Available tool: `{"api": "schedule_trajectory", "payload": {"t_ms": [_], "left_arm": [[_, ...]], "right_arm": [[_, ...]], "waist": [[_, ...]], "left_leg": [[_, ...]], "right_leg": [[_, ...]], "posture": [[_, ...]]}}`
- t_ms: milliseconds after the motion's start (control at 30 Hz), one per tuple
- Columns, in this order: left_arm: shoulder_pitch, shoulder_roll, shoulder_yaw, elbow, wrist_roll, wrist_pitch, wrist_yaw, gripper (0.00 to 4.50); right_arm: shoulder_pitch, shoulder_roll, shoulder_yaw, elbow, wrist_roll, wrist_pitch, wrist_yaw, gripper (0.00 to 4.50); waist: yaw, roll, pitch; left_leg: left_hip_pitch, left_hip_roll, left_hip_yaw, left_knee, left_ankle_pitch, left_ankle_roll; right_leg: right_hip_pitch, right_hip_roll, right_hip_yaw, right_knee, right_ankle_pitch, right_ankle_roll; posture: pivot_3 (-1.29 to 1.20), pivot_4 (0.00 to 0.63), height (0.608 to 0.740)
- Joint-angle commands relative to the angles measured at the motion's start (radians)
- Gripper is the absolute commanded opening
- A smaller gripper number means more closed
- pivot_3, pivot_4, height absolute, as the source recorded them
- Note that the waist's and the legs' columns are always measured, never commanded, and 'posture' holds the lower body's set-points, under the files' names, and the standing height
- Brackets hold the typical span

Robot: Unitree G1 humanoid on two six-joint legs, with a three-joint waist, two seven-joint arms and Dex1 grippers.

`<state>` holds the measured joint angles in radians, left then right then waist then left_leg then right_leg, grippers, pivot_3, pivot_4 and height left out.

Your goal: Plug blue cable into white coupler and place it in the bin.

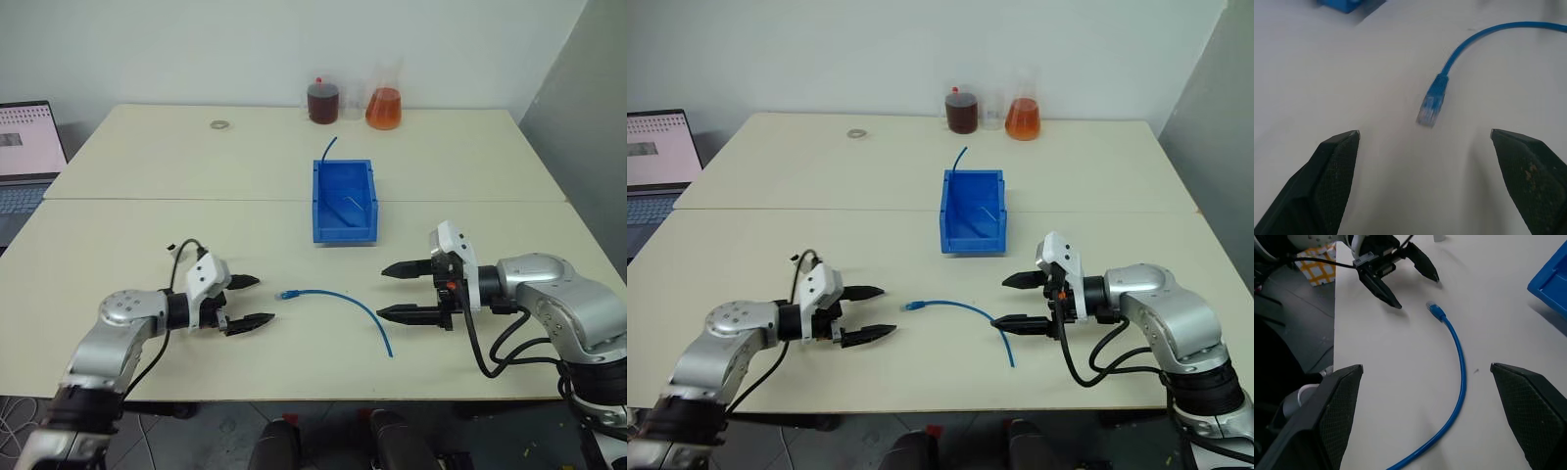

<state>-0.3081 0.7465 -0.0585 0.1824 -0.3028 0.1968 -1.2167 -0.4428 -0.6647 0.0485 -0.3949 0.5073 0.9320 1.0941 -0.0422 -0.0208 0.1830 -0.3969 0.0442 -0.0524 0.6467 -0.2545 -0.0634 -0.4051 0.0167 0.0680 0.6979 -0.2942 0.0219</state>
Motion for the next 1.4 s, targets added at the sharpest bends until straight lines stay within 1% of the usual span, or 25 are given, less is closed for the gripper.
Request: {"api": "schedule_trajectory", "payload": {"t_ms": [33,200,233,267,333,500,533,567,600,667,867,900,1033,1133,1167,1267,1333,1400], "left_arm": [[-0.09,-0.028,-0.086,0.131,0.076,-0.148,-0.106,4.5],[-0.147,-0.056,-0.132,0.289,0.147,-0.309,-0.145,4.5],[-0.154,-0.063,-0.134,0.308,0.151,-0.322,-0.148,4.13],[-0.159,-0.068,-0.135,0.322,0.151,-0.328,-0.156,4.0],[-0.165,-0.072,-0.135,0.342,0.154,-0.343,-0.17,3.57],[-0.173,-0.073,-0.13,0.374,0.157,-0.365,-0.185,2.67],[-0.175,-0.074,-0.13,0.377,0.157,-0.367,-0.186,2.42],[-0.176,-0.076,-0.13,0.381,0.161,-0.367,-0.181,2.31],[-0.177,-0.078,-0.131,0.384,0.164,-0.366,-0.177,1.99],[-0.175,-0.082,-0.128,0.385,0.161,-0.356,-0.173,1.65],[-0.14,-0.061,-0.115,0.327,0.142,-0.319,-0.182,0.29],[-0.131,-0.055,-0.109,0.304,0.136,-0.295,-0.177,0.24],[-0.141,-0.097,-0.041,0.032,0.006,0.051,-0.035,0.24],[-0.173,-0.135,0.002,-0.163,-0.094,0.258,0.069,0.24],[-0.2,-0.165,0.027,-0.225,-0.144,0.339,0.127,0.24],[-0.261,-0.249,0.091,-0.341,-0.269,0.509,0.269,0.24],[-0.286,-0.289,0.123,-0.385,-0.333,0.593,0.336,0.24],[-0.295,-0.335,0.161,-0.407,-0.403,0.668,0.406,0.24]], "right_arm": [[-0.018,0.008,-0.048,-0.065,0.051,0.047,-0.084,4.44],[-0.001,-0.014,-0.075,-0.095,0.078,0.066,-0.134,4.44],[0.006,-0.019,-0.082,-0.101,0.086,0.071,-0.143,4.5],[0.012,-0.025,-0.089,-0.107,0.095,0.075,-0.149,4.5],[0.032,-0.04,-0.099,-0.121,0.108,0.076,-0.155,4.5],[0.063,-0.047,-0.092,-0.126,0.115,0.055,-0.18,4.5],[0.066,-0.046,-0.09,-0.125,0.117,0.051,-0.184,4.5],[0.069,-0.046,-0.088,-0.124,0.119,0.046,-0.188,4.5],[0.071,-0.046,-0.086,-0.123,0.121,0.042,-0.19,4.5],[0.075,-0.046,-0.078,-0.121,0.12,0.033,-0.195,4.5],[0.078,-0.046,-0.072,-0.124,0.13,0.023,-0.206,4.5],[0.075,-0.043,-0.071,-0.124,0.13,0.022,-0.212,4.5],[0.031,-0.014,-0.104,-0.135,0.178,0.065,-0.257,4.5],[-0.029,0.051,-0.18,-0.125,0.285,0.146,-0.341,4.5],[-0.041,0.077,-0.205,-0.128,0.336,0.177,-0.368,4.5],[-0.052,0.124,-0.248,-0.136,0.458,0.243,-0.423,4.5],[-0.052,0.136,-0.257,-0.137,0.509,0.271,-0.451,4.5],[-0.042,0.133,-0.253,-0.134,0.566,0.293,-0.448,4.5]], "waist": [[-0.001,0.0,0.0],[0.001,0.0,0.0],[0.003,0.0,0.0],[0.004,0.0,0.0],[0.008,0.0,-0.001],[0.008,0.0,-0.001],[0.008,0.0,-0.001],[0.008,0.0,-0.001],[0.008,0.0,-0.001],[0.008,0.001,-0.001],[0.007,0.001,-0.002],[0.007,0.001,-0.002],[0.004,0.0,-0.001],[0.007,-0.001,0.0],[0.007,-0.001,0.0],[0.012,-0.002,0.0],[0.011,-0.002,0.0],[0.009,-0.001,0.0]], "left_leg": [[0.0,0.001,0.0,0.0,0.0,0.0],[-0.001,0.0,0.0,0.0,0.0,0.0],[0.0,0.0,0.0,0.0,0.0,0.0],[0.0,0.0,0.0,0.0,0.0,0.0],[0.0,0.0,0.0,0.001,0.0,0.0],[0.0,0.0,0.0,0.001,0.0,0.0],[0.0,0.0,0.0,0.0,0.0,0.0],[0.001,0.0,0.0,0.0,0.0,0.0],[0.001,0.0,0.0,0.0,0.0,0.0],[0.001,0.0,0.0,0.001,0.0,0.0],[0.001,0.0,0.0,0.001,0.0,0.0],[0.001,0.0,0.0,0.001,0.0,0.0],[0.0,0.0,0.0,0.0,0.0,0.0],[-0.002,0.001,-0.002,0.002,0.0,0.0],[-0.003,0.0,-0.003,0.003,0.0,0.0],[-0.004,0.0,-0.004,0.003,0.0,0.0],[-0.004,0.0,-0.004,0.003,0.0,0.0],[-0.003,0.0,-0.003,0.003,0.0,0.0]], "right_leg": [[0.0,0.0,0.0,0.0,0.0,0.0],[0.0,0.0,0.0,0.0,0.0,0.0],[0.0,0.0,0.0,0.0,0.0,0.0],[0.0,0.0,0.0,0.0,0.0,0.0],[0.0,0.0,0.0,0.0,0.0,0.0],[0.001,0.0,0.001,0.0,0.0,0.0],[0.001,0.0,0.001,0.0,0.0,0.0],[0.001,0.0,0.001,0.001,0.0,0.0],[0.001,0.0,0.001,0.001,0.0,0.0],[0.001,0.0,0.001,0.001,0.0,0.0],[0.001,0.0,0.001,0.001,0.0,0.0],[0.001,0.0,0.001,0.001,0.0,0.0],[0.001,0.0,0.001,0.001,0.0,0.0],[0.0,0.0,-0.001,0.001,0.0,0.0],[0.0,0.0,-0.002,0.001,0.0,0.001],[0.0,0.0,-0.002,0.0,0.0,0.001],[0.001,0.0,-0.002,0.0,0.0,0.001],[0.001,0.0,-0.001,0.0,0.0,0.001]], "posture": [[0.0,0.15,0.74],[0.0,0.15,0.74],[0.0,0.15,0.74],[0.0,0.15,0.74],[0.0,0.15,0.74],[0.0,0.15,0.74],[0.0,0.15,0.74],[0.0,0.15,0.74],[0.0,0.15,0.74],[0.0,0.15,0.74],[0.0,0.15,0.74],[0.0,0.15,0.74],[0.0,0.15,0.74],[0.0,0.15,0.74],[0.0,0.15,0.74],[0.0,0.15,0.74],[0.0,0.15,0.74],[0.0,0.15,0.74]]}}
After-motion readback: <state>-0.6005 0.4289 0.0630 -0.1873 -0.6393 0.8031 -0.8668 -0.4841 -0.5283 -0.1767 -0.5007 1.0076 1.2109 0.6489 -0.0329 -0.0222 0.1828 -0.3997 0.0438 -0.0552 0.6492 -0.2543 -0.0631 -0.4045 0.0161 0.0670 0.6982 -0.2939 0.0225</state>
